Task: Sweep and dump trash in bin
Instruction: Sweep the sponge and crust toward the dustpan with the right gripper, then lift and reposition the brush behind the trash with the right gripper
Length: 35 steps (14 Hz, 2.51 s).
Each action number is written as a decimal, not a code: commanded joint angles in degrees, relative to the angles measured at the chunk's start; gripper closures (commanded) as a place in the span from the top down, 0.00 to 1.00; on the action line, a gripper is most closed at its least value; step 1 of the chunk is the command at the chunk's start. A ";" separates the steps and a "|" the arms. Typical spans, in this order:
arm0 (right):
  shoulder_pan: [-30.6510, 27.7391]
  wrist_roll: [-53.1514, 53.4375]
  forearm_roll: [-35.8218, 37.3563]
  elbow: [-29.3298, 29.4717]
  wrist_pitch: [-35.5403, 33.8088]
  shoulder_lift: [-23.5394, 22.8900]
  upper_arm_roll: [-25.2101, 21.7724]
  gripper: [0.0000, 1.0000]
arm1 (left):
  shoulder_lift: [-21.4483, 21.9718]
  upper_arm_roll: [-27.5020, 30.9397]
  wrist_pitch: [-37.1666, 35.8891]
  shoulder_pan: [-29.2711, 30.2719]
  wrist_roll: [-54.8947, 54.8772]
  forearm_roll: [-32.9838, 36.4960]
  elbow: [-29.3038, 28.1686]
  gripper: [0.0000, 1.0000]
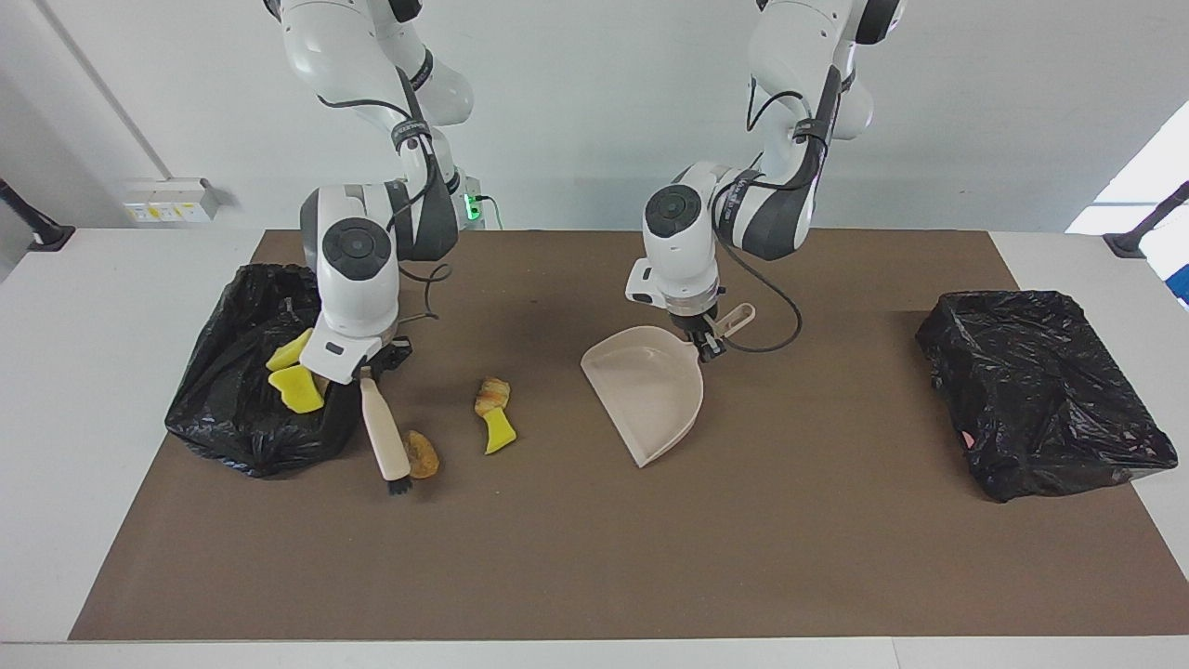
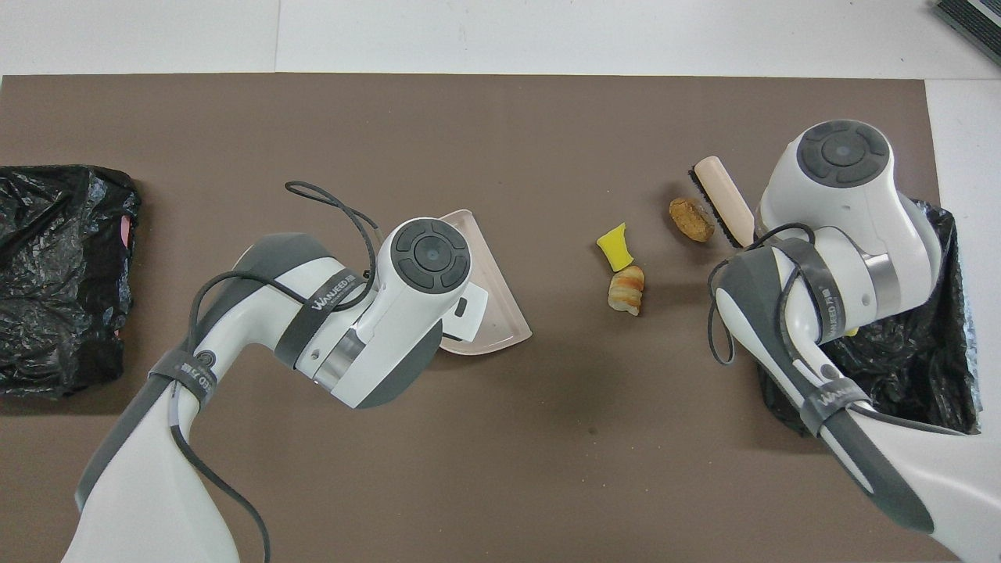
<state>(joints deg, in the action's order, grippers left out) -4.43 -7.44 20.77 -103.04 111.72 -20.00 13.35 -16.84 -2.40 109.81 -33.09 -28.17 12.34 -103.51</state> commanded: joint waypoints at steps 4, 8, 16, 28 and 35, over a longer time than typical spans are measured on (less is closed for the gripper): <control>1.61 1.55 -16.25 -2.87 -2.02 1.46 1.59 0.00 | 3.48 0.29 0.93 -0.66 -0.74 1.02 -5.39 0.00; 4.51 7.14 -24.63 -4.44 -2.30 2.86 2.03 0.00 | 3.92 0.29 1.45 -0.57 -1.09 1.02 -6.70 0.00; 12.33 16.41 -34.11 -6.38 -0.81 4.71 2.12 0.00 | 6.12 0.29 3.74 -0.75 -1.54 1.11 -10.75 0.00; 9.80 14.01 -42.34 -5.50 -11.42 12.26 1.33 0.00 | 6.12 0.29 3.83 -0.66 -3.29 1.11 -10.75 0.00; 9.70 35.81 -29.47 -21.44 -6.20 22.17 1.68 0.00 | 6.39 0.38 3.48 -1.79 -7.25 1.89 -11.19 0.00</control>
<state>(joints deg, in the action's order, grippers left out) 5.65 24.18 -9.74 -114.12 99.79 -4.58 14.49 -12.48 -2.21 112.74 -33.30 -34.08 12.75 -111.68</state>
